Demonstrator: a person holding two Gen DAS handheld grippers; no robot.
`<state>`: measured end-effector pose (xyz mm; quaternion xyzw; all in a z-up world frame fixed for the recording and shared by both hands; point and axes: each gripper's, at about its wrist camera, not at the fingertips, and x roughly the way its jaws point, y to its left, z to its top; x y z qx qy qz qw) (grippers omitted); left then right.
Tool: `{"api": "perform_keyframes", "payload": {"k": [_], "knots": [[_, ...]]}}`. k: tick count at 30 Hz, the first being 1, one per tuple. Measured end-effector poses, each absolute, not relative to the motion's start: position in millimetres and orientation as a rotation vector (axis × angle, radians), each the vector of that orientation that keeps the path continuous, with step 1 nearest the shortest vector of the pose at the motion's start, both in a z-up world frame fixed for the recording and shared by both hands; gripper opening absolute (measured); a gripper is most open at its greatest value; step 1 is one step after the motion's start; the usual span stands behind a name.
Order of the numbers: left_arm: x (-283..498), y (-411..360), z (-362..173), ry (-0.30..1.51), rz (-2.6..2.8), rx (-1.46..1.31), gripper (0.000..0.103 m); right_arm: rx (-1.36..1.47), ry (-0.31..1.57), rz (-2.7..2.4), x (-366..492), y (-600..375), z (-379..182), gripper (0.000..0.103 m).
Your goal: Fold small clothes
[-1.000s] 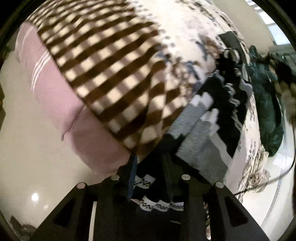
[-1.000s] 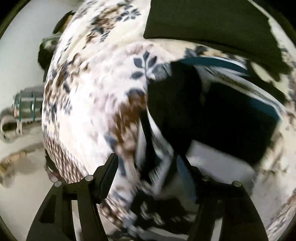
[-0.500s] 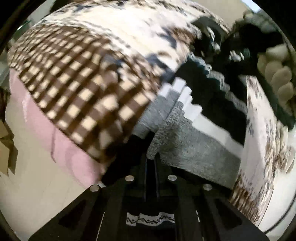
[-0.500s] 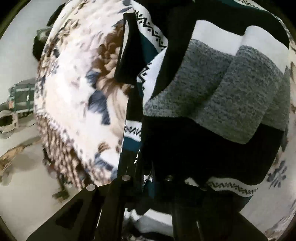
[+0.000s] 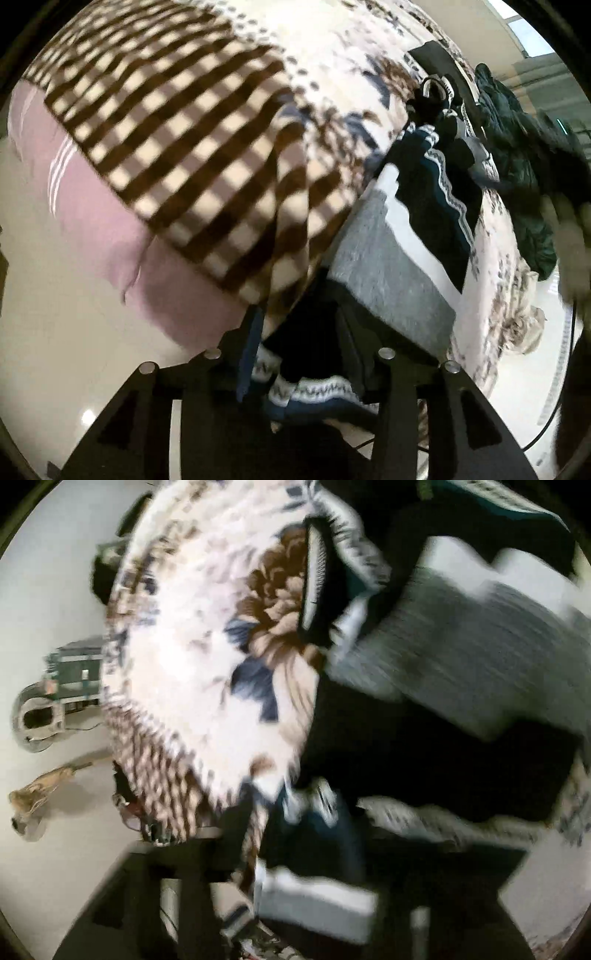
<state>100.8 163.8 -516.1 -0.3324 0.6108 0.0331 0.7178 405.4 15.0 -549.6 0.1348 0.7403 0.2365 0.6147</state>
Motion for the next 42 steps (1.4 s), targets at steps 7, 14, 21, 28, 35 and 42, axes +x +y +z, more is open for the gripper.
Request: {"api": "perform_keyframes", "payload": {"k": [7, 14, 21, 28, 35, 42], "knots": [[104, 122, -554, 1.543, -0.045, -0.621, 0.039, 0.275, 1.767, 0.447, 286, -81, -542, 0.054], [96, 116, -526, 1.443, -0.034, -0.461, 0.006, 0.319, 1.866, 0.395, 170, -82, -600, 0.033], [103, 123, -534, 1.454, -0.023, -0.368, 0.007, 0.286, 1.767, 0.335, 117, -74, -614, 0.033], [126, 126, -460, 1.358, -0.047, -0.440, 0.061, 0.428, 1.751, 0.291, 99, -103, -587, 0.048], [266, 121, -408, 1.142, -0.167, -0.481, 0.065, 0.530, 1.554, 0.214, 171, -161, -513, 0.058], [471, 83, -451, 1.152, -0.290, -0.362, 0.065, 0.538, 1.439, 0.070, 321, -192, -497, 0.058]]}}
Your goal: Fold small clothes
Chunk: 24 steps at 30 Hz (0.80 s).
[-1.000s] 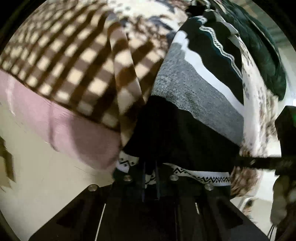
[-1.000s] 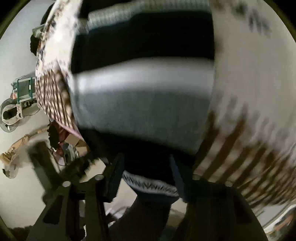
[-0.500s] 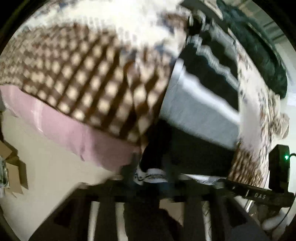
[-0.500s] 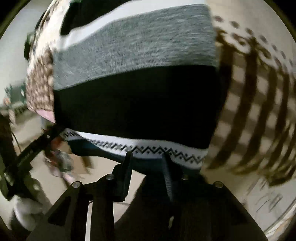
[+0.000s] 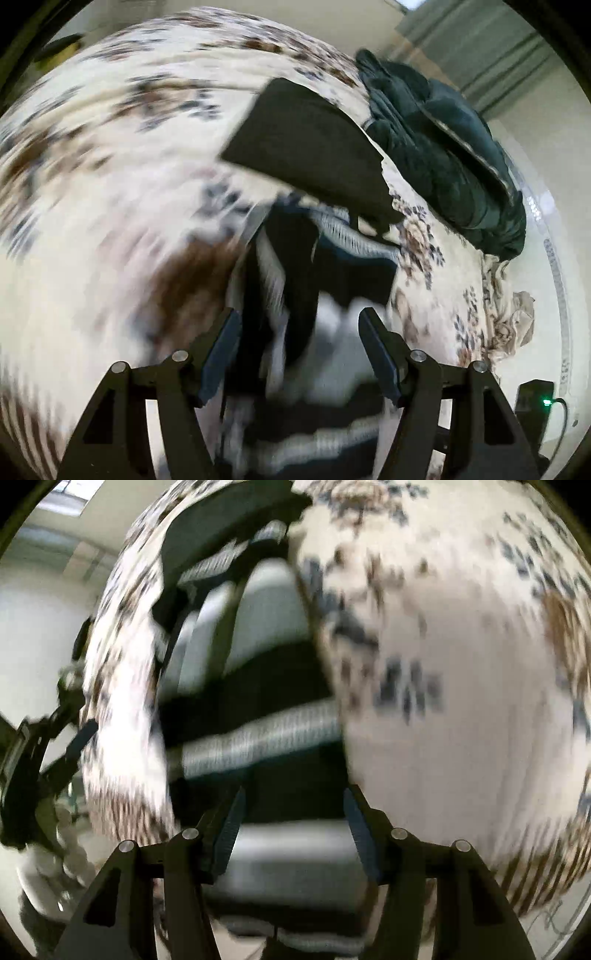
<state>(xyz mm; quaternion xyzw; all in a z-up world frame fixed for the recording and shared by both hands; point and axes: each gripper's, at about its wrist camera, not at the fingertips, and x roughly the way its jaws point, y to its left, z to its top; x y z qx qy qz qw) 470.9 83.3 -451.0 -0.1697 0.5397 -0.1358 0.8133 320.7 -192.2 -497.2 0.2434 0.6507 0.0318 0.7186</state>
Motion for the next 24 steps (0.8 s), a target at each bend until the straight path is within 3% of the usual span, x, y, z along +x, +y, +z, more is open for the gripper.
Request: {"api": "perform_keyframes", "payload": {"k": [2, 3, 4, 10, 20, 22, 24], "knots": [[507, 67, -475, 1.190, -0.315, -0.285, 0.062, 0.550, 1.408, 0.042, 370, -192, -506, 0.058], [519, 63, -486, 1.199, -0.328, -0.257, 0.055, 0.551, 1.400, 0.026, 387, -181, -513, 0.058], [527, 59, -494, 1.192, -0.355, -0.235, 0.000, 0.553, 1.393, 0.013, 407, -181, -519, 0.058], [533, 90, -482, 1.056, -0.363, -0.269, 0.004, 0.590, 1.400, -0.051, 481, -184, -555, 0.058], [551, 135, -530, 1.147, -0.243, -0.415, 0.004, 0.705, 1.425, -0.020, 514, -183, -598, 0.057], [550, 139, -532, 1.154, -0.237, -0.425, 0.004, 0.721, 1.402, 0.023, 514, -182, -598, 0.010], [549, 142, -537, 1.171, -0.227, -0.420, 0.004, 0.644, 1.375, -0.027, 515, -182, -586, 0.002]]}}
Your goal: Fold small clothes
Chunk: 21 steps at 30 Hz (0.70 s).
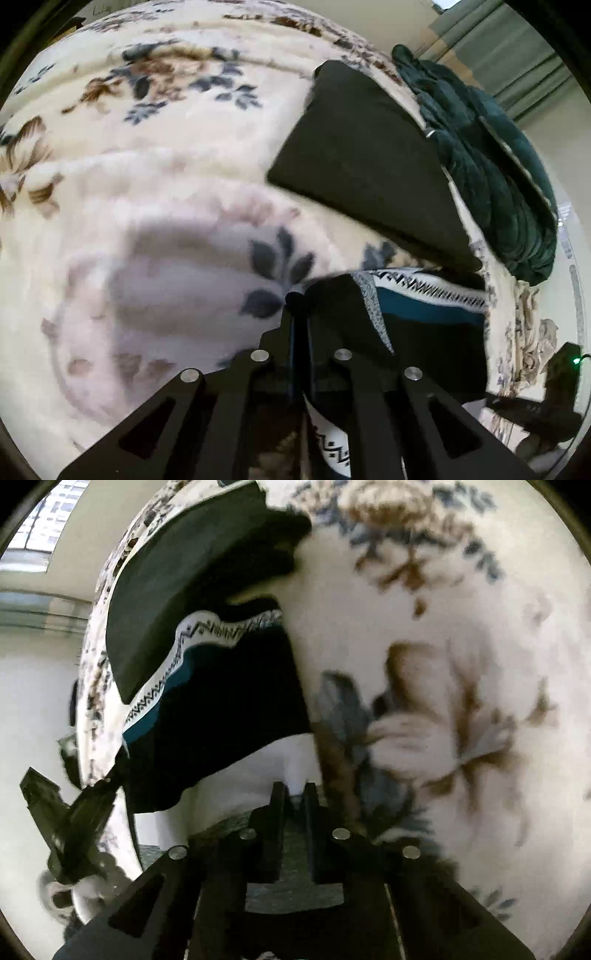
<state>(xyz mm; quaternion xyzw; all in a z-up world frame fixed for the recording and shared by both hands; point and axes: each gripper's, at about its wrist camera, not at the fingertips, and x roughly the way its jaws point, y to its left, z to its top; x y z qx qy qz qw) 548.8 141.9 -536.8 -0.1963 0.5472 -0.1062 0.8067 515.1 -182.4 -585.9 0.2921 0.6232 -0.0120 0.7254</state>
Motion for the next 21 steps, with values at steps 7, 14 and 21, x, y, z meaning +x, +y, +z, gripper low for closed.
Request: {"api": "perform_keyframes", "payload": {"k": [7, 14, 21], "knots": [[552, 132, -526, 1.162, -0.266, -0.354, 0.004, 0.751, 1.353, -0.054, 522, -198, -585, 0.010], [555, 133, -532, 1.166, -0.272, -0.359, 0.004, 0.864, 1.380, 0.038, 573, -189, -620, 0.008], [562, 141, -551, 1.208, -0.267, -0.463, 0.005, 0.945, 1.288, -0.139, 561, -207, -608, 0.008]]}}
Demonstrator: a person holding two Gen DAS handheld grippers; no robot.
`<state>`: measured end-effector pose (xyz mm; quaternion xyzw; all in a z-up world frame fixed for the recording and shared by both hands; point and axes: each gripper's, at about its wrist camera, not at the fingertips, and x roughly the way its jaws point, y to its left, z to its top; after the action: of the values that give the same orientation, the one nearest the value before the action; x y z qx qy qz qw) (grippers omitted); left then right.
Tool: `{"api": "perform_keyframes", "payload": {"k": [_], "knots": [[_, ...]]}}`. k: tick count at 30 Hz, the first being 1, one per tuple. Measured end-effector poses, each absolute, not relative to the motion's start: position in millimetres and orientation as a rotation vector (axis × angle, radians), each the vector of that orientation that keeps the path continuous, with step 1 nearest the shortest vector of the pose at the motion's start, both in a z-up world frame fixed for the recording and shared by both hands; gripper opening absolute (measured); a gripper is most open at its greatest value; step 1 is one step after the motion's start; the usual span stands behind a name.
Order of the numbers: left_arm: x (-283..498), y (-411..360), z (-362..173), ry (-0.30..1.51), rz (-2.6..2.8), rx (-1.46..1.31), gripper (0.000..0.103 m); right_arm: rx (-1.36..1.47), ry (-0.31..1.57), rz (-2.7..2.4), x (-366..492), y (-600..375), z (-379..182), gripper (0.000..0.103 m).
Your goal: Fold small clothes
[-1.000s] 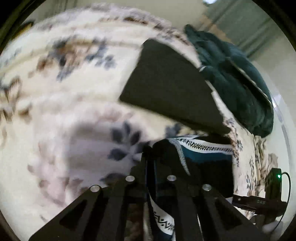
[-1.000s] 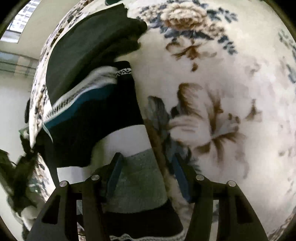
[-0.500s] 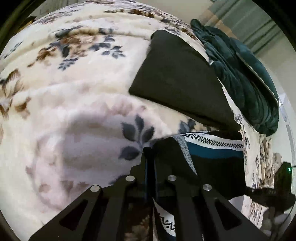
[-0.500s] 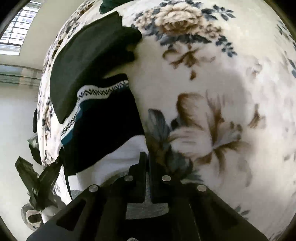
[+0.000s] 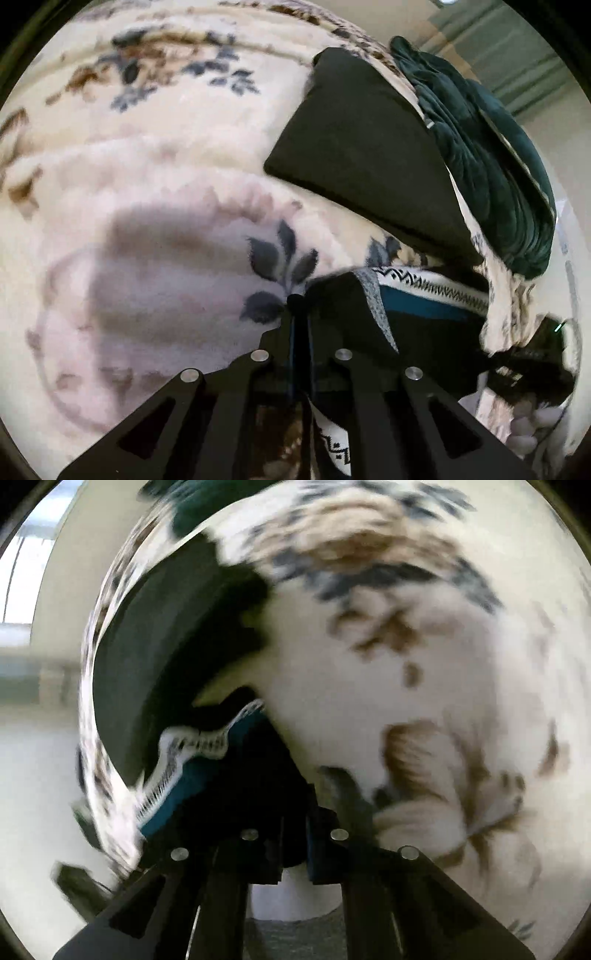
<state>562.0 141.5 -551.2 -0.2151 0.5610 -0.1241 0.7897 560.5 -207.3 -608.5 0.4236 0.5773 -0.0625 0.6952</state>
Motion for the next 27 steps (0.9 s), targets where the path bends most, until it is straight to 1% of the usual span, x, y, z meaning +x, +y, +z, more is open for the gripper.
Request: {"api": "perform_keyframes", "payload": {"k": [4, 5, 6, 7, 8, 9, 11, 12, 13, 14, 15, 16, 18, 21, 22, 24, 25, 26, 27], "knots": [[567, 141, -544, 1.232, -0.281, -0.492, 0.009, 1.097, 1.335, -0.106, 559, -217, -633, 0.011], [568, 138, -537, 1.221, -0.289, -0.463, 0.015, 1.071, 1.355, -0.094, 563, -217, -632, 0.015], [568, 134, -529, 1.201, -0.297, -0.436, 0.020, 1.003, 1.352, -0.088, 569, -215, -623, 0.025], [570, 130, -523, 1.183, -0.316, -0.418, 0.029, 0.923, 1.328, -0.093, 573, -214, -611, 0.038], [573, 125, -521, 1.177, -0.329, -0.403, 0.035, 0.869, 1.310, -0.094, 578, -213, -601, 0.045], [578, 120, -522, 1.181, -0.332, -0.375, 0.035, 0.839, 1.295, -0.087, 583, -212, -594, 0.050], [590, 110, -531, 1.203, -0.335, -0.337, 0.033, 0.812, 1.293, -0.063, 596, -210, -590, 0.050], [595, 106, -536, 1.213, -0.334, -0.311, 0.032, 0.784, 1.322, -0.039, 610, -204, -594, 0.050], [600, 102, -539, 1.212, -0.334, -0.285, 0.014, 0.765, 1.353, -0.021, 619, -199, -598, 0.047], [604, 98, -539, 1.205, -0.335, -0.246, 0.000, 0.716, 1.409, -0.017, 630, -189, -607, 0.032], [605, 98, -537, 1.182, -0.321, -0.216, 0.000, 0.679, 1.435, -0.017, 636, -182, -610, 0.006], [607, 101, -536, 1.174, -0.310, -0.201, 0.000, 0.622, 1.454, -0.022, 642, -173, -612, 0.005], [615, 113, -539, 1.186, -0.265, -0.203, 0.000, 0.563, 1.402, -0.079, 645, -173, -604, 0.005], [624, 137, -546, 1.238, -0.249, -0.304, 0.000, 0.640, 1.390, -0.150, 647, -190, -612, 0.003], [622, 142, -544, 1.248, -0.262, -0.347, 0.001, 0.653, 1.388, -0.164, 647, -194, -614, 0.003], [609, 148, -533, 1.265, -0.311, -0.417, 0.007, 0.711, 1.387, -0.147, 647, -199, -613, 0.003], [598, 149, -526, 1.262, -0.345, -0.458, 0.020, 0.755, 1.398, -0.122, 646, -200, -611, 0.005], [587, 150, -521, 1.258, -0.358, -0.482, 0.037, 0.767, 1.404, -0.115, 640, -207, -609, 0.005], [574, 149, -516, 1.261, -0.366, -0.509, 0.048, 0.766, 1.397, -0.109, 633, -208, -598, 0.012]]}}
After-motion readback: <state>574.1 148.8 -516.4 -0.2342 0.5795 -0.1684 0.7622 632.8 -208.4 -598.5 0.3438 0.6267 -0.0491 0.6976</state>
